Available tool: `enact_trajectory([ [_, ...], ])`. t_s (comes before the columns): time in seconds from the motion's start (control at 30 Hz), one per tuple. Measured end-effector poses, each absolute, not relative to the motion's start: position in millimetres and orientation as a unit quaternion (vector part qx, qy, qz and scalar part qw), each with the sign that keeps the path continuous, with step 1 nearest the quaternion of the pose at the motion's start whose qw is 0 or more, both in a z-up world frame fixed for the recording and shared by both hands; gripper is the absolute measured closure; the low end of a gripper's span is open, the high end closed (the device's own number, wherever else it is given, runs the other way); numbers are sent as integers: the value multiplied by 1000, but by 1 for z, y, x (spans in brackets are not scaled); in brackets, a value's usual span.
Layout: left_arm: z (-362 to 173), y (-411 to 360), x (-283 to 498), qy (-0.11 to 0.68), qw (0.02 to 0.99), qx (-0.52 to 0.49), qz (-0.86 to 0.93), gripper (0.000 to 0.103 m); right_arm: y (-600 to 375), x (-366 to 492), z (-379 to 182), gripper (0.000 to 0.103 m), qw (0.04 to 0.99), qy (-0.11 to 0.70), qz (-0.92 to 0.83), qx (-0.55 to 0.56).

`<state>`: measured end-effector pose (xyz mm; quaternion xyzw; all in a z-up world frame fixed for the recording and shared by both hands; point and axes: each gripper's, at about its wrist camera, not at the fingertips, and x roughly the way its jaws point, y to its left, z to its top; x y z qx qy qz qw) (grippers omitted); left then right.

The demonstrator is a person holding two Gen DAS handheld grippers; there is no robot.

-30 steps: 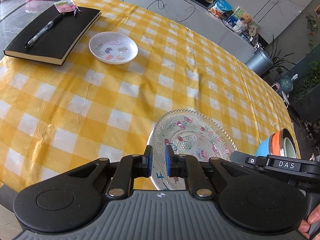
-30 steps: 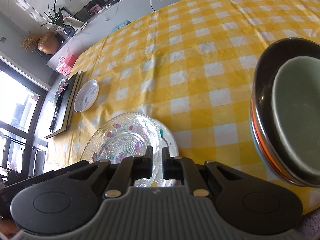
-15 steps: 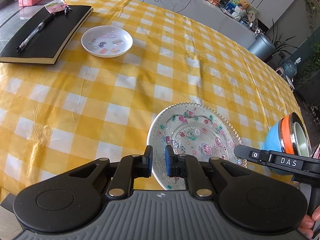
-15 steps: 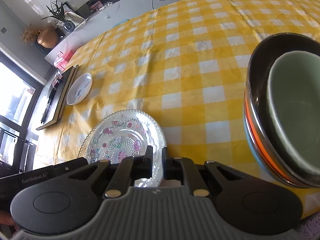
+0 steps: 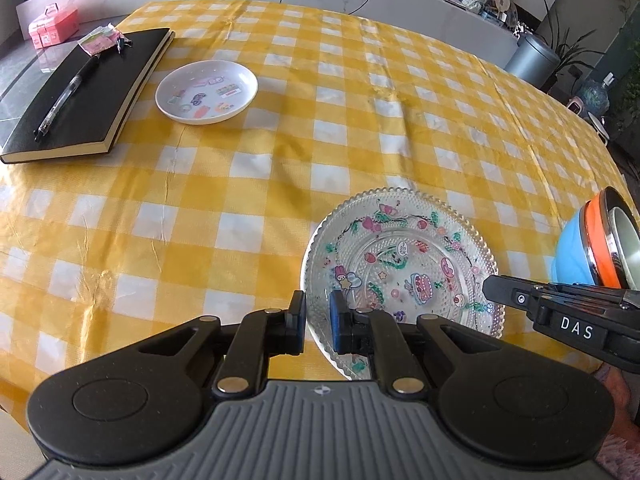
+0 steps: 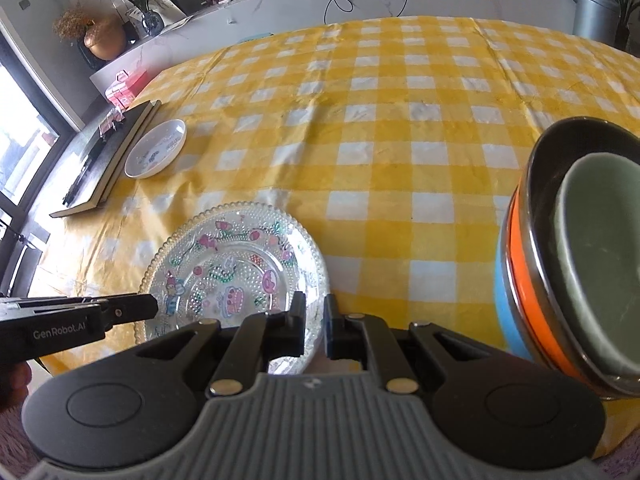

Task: Organize plates and bowls

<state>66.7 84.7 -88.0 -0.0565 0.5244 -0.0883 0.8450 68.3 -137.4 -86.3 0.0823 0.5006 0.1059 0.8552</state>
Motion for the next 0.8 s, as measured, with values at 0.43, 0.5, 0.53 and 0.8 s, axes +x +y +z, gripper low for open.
enact_trajectory([
  [0.43, -88, 74, 68, 533, 842, -37, -73, 84, -135, 68, -85, 92, 857, 497, 109, 78],
  [0.5, -86, 78, 66, 529, 844, -47, -73, 80, -138, 68, -83, 91, 858, 495, 108, 87],
  [0.53, -84, 81, 65, 526, 846, -51, -72, 79, -139, 68, -82, 84, 859, 492, 107, 89],
  [0.8, -73, 96, 59, 490, 866, -79, -62, 67, -137, 70, -66, 67, 869, 471, 115, 99],
])
